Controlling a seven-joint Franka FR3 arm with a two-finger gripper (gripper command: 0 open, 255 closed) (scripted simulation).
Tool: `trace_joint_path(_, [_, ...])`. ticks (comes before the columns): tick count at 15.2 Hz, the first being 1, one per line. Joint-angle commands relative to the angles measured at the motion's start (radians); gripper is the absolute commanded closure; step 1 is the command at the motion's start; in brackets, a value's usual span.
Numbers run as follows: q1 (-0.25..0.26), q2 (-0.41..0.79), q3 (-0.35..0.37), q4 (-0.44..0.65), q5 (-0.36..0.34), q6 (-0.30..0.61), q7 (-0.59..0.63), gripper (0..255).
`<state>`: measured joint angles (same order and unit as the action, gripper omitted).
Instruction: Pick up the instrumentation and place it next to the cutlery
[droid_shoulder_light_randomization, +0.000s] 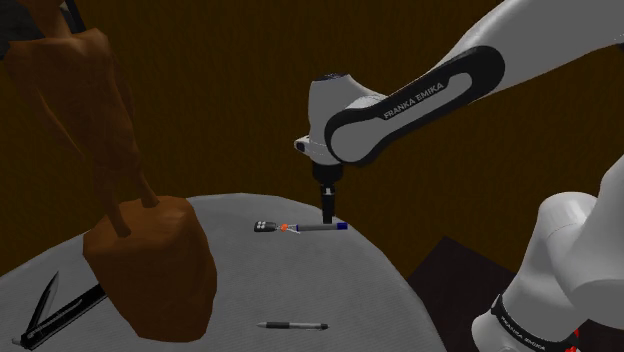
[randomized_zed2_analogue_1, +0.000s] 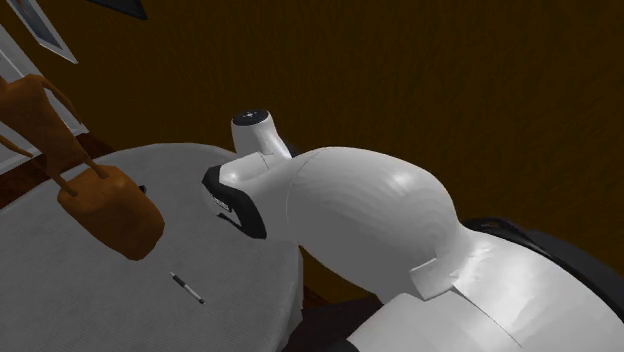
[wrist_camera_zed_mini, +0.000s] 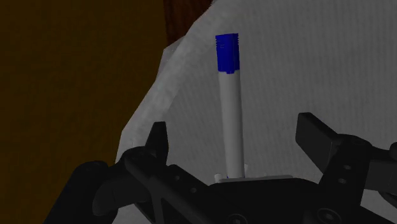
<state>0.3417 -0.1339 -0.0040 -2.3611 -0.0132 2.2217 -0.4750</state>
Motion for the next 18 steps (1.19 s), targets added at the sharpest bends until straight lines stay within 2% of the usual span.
trace_joint_path(1, [0.017, 0.034, 0.012, 0.017, 0.006, 0.023, -0.033, 0])
trace_joint_path(9, [0.016, 0.098, 0.012, -0.025, 0.004, 0.129, -0.032, 0])
trace_joint_path(16, [0.016, 0.097, 0.012, -0.025, 0.004, 0.129, -0.032, 0])
trace_joint_path(17, [0.016, 0.097, 0.012, -0.025, 0.004, 0.129, -0.032, 255])
trace_joint_path(18, [0.016, 0.097, 0.012, -0.025, 0.004, 0.129, -0.032, 255])
